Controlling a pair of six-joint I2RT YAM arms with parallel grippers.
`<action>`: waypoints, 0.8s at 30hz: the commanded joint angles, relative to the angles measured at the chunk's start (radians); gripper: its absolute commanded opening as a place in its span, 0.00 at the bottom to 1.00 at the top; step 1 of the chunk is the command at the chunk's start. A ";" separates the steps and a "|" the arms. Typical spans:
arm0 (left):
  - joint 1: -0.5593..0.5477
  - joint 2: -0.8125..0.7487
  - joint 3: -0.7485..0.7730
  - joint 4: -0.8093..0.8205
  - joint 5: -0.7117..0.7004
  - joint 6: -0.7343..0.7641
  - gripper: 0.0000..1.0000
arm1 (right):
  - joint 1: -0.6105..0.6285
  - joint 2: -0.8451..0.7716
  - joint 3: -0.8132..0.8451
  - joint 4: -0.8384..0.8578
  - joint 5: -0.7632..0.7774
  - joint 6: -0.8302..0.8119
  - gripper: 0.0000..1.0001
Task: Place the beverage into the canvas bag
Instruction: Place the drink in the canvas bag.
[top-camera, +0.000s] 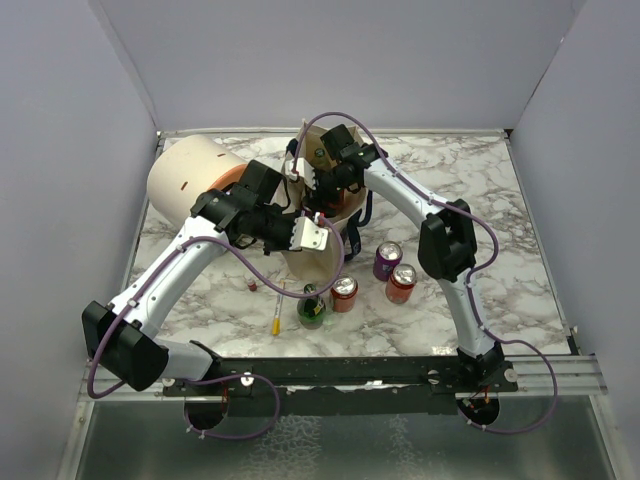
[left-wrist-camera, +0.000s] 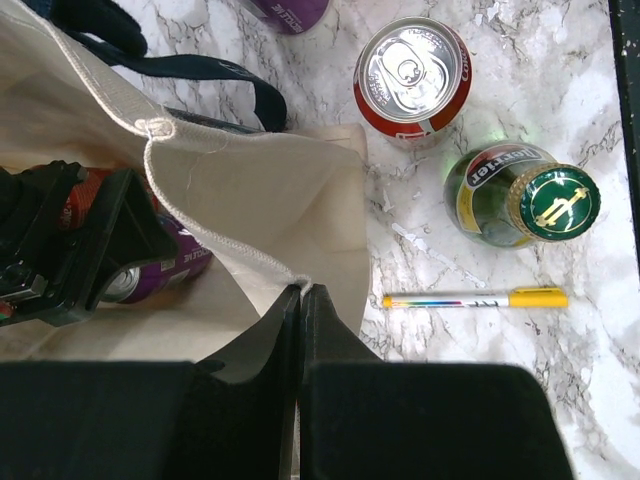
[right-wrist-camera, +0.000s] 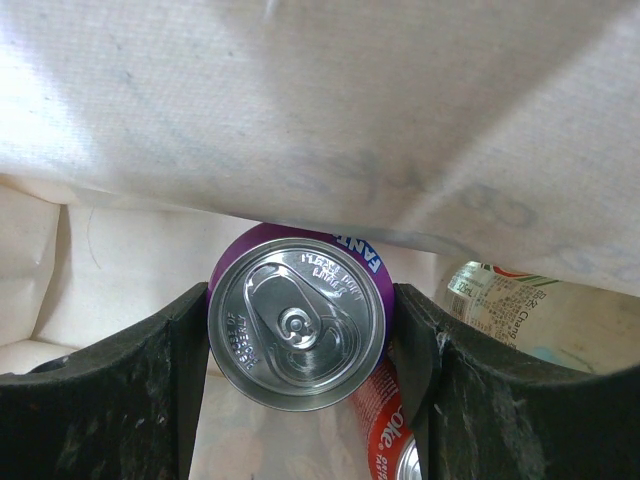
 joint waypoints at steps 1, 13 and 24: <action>0.008 0.009 0.007 -0.007 -0.018 -0.018 0.00 | 0.009 0.034 -0.005 -0.016 -0.011 -0.032 0.50; 0.010 0.012 0.005 0.002 -0.024 -0.019 0.00 | 0.011 0.043 0.040 -0.025 -0.036 -0.023 0.64; 0.012 0.009 -0.004 0.008 -0.025 -0.017 0.00 | 0.011 0.015 0.053 0.009 -0.070 0.008 0.78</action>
